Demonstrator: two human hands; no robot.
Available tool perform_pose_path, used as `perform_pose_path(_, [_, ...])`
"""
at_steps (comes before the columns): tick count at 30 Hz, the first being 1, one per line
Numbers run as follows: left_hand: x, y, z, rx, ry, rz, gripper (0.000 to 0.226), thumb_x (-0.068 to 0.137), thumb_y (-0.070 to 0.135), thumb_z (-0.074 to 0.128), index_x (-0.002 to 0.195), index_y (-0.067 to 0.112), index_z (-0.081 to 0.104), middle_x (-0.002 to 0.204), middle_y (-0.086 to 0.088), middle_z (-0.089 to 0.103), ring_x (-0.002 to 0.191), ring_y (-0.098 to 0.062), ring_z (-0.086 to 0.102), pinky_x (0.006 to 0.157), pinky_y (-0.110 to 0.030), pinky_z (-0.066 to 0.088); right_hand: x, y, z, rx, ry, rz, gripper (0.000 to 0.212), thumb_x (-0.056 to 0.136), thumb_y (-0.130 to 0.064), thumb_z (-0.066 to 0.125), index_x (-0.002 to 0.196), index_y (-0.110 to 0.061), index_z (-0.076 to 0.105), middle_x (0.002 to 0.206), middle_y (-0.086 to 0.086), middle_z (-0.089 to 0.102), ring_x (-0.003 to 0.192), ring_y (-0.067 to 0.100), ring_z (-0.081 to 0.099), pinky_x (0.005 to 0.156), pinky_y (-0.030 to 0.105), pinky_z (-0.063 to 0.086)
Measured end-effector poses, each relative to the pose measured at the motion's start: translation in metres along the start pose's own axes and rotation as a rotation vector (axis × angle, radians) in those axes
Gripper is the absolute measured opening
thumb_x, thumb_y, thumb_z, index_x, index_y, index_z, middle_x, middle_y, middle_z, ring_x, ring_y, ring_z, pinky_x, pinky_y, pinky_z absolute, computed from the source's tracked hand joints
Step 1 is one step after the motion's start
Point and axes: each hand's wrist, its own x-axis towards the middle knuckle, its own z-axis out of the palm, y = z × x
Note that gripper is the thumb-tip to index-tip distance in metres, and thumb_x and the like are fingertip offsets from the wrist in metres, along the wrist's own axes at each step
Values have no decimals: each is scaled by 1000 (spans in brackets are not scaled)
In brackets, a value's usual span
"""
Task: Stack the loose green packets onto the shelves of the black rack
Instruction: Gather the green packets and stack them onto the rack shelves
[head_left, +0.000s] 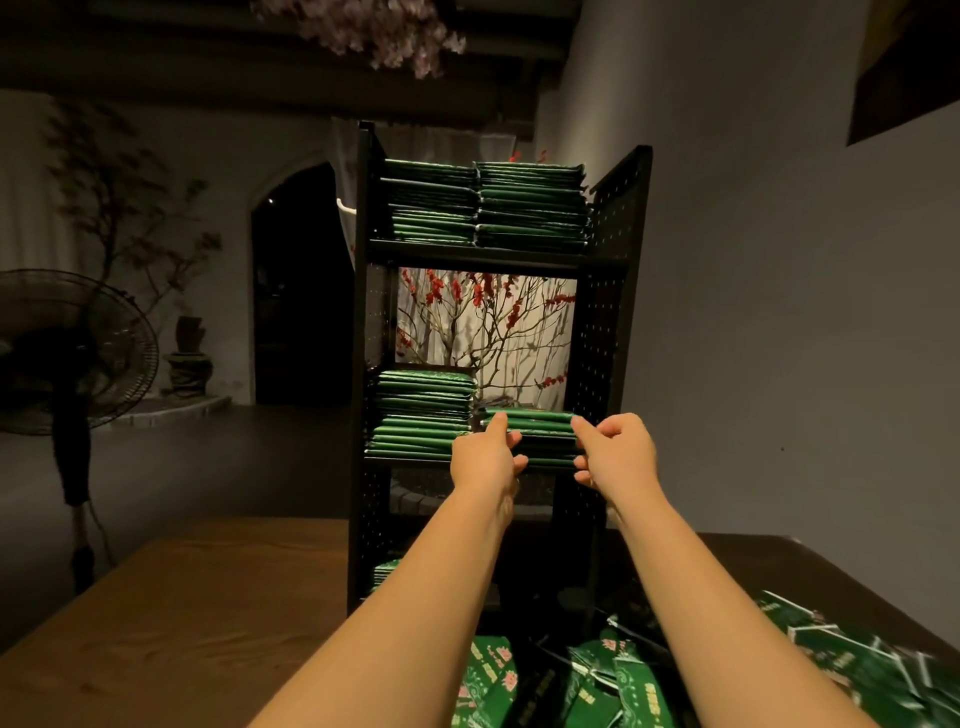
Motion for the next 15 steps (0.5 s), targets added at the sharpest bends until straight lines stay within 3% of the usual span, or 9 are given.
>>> perform_pose_path(4, [-9,1,-4,30,-30,7,12,102,31,52,99,20,56,95,5,69,65,-11,57,47,-21,36,-4,-1,3,-9,-87,3,17,98,-28,57,96,-12,63,86,5,66,65,13,55,49,23,45])
perform_pose_path(8, [-18,-1,-13,60,-60,4,15,101,28,51,89,23,58,95,5,69,65,-11,51,54,-22,39,-9,-1,2,-8,-105,-4,13,98,-24,54,99,-15,63,92,4,66,73,13,56,55,24,44])
perform_pose_path(11, [-19,-6,-25,214,-72,124,14,99,29,54,87,25,61,93,3,67,68,-14,51,63,-27,40,-25,4,8,-42,-141,-52,14,97,-21,55,91,-14,65,84,4,65,68,13,53,59,28,42])
perform_pose_path(15, [-29,-10,-46,397,-112,292,16,95,26,59,83,17,64,82,0,62,68,-15,50,56,-29,36,-54,15,27,-94,-247,-104,20,94,-23,59,78,-12,64,64,-3,55,61,14,48,57,30,37])
